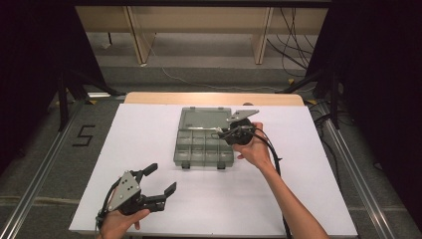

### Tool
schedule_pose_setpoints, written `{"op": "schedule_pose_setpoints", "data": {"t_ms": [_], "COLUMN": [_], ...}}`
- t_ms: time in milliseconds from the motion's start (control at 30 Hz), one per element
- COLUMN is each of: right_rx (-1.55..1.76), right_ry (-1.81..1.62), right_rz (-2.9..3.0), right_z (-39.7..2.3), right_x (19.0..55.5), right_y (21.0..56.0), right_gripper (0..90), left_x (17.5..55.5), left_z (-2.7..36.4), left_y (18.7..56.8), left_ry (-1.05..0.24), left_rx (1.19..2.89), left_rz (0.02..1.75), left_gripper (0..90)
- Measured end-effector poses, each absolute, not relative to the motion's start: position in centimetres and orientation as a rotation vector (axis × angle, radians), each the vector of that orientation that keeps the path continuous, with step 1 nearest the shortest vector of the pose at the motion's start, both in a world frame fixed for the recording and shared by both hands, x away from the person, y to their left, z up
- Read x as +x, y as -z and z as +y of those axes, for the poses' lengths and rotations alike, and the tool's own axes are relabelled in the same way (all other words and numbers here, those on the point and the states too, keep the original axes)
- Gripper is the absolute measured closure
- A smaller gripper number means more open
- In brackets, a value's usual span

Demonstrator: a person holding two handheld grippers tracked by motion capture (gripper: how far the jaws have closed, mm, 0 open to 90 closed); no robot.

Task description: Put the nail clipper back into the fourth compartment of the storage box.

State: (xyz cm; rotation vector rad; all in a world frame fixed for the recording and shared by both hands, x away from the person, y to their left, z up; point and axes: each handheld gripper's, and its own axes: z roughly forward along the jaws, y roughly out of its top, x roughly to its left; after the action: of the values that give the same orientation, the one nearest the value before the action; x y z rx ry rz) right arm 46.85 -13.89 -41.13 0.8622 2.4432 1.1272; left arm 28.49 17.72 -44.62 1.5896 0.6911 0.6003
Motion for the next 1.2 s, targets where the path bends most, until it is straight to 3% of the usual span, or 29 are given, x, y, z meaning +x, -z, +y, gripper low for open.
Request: {"op": "schedule_pose_setpoints", "data": {"t_ms": [1200], "right_rx": [0.951], "right_ry": [-1.095], "right_rz": [2.419], "right_z": [-14.0], "right_x": [49.5], "right_y": [44.2], "right_gripper": [77.4], "left_x": [28.4], "left_z": [17.8], "left_y": [44.5], "left_ry": [-0.601], "left_rx": [1.599], "left_rz": [0.695], "left_gripper": [15.6]}}
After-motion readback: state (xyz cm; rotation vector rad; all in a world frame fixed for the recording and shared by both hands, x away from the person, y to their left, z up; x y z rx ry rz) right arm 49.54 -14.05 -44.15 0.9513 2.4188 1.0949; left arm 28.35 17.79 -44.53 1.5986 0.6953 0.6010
